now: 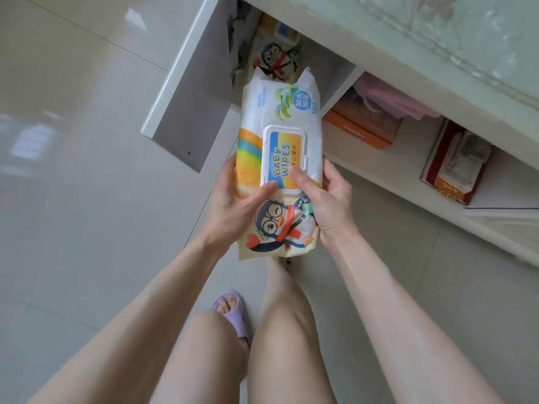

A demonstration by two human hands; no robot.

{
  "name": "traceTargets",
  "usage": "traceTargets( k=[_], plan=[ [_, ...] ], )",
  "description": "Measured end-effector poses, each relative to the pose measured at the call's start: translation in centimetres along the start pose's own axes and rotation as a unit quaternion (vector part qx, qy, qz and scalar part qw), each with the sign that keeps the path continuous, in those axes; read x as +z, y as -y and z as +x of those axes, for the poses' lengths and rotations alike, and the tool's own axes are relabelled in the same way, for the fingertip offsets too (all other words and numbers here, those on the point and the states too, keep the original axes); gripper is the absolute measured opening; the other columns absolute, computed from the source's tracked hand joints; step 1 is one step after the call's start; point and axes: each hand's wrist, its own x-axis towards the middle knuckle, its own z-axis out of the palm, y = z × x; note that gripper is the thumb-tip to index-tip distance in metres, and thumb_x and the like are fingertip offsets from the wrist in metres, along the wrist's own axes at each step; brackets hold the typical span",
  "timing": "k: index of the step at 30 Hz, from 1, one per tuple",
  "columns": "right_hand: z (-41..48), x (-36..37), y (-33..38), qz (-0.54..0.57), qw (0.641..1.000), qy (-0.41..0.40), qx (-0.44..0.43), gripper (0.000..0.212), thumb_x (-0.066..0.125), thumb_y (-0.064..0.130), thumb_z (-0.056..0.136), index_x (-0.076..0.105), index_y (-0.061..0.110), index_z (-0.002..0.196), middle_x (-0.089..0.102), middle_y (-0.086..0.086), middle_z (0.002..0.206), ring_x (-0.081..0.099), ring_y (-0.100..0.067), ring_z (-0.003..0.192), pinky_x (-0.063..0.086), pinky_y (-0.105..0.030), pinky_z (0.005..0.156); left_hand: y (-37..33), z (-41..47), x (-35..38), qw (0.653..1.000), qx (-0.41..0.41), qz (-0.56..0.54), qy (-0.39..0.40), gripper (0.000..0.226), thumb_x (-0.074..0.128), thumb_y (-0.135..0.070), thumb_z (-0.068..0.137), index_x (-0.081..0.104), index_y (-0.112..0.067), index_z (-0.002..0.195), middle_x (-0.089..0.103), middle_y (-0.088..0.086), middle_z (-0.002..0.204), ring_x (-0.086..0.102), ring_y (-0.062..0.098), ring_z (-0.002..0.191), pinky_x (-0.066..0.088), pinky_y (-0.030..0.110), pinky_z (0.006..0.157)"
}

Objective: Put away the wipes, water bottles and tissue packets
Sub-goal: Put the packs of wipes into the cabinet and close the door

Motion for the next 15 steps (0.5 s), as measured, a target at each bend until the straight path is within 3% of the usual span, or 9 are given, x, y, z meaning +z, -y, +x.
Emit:
traceTargets(
  k=[4,9,15],
  plan=[
    [5.9,-0.3,-1.6,-0.009,1.000,0.000,-0.020,0.030,0.079,0.013,0.077,0.069,0.026,0.103,0.077,-0.002,0.096,0.074,-0.024,0.085,0.060,-0.034,0.070,2.3,5.8,0.4,1.000,0.020,0.007,0.002,0.048,0.076,-0.019,0.081,0.053,-0.018,0.123,0.072,-0.006,0.104,0.072,0.008,0.084,0.056,0.020,0.064],
    [12.6,0.0,-3.4,0.016,0.998,0.011,-0.057,0.032,0.080,0.012,0.076,0.070,0.027,0.102,0.077,-0.001,0.094,0.074,-0.021,0.083,0.059,-0.030,0.066,3.8,12.5,0.8,0.997,0.077,0.017,0.012,0.037,0.076,-0.020,0.082,0.055,-0.032,0.110,0.072,-0.014,0.098,0.072,0.007,0.083,0.056,0.018,0.062],
    [19.0,0.6,-3.8,0.046,0.990,0.010,-0.132,0.044,0.081,0.012,0.073,0.067,0.012,0.115,0.077,-0.005,0.097,0.074,-0.026,0.086,0.058,-0.033,0.070,4.4,18.5,1.6,0.990,0.144,0.008,0.013,0.042,0.074,-0.016,0.083,0.054,-0.021,0.119,0.071,-0.010,0.101,0.072,0.008,0.083,0.055,0.018,0.062]
  ],
)
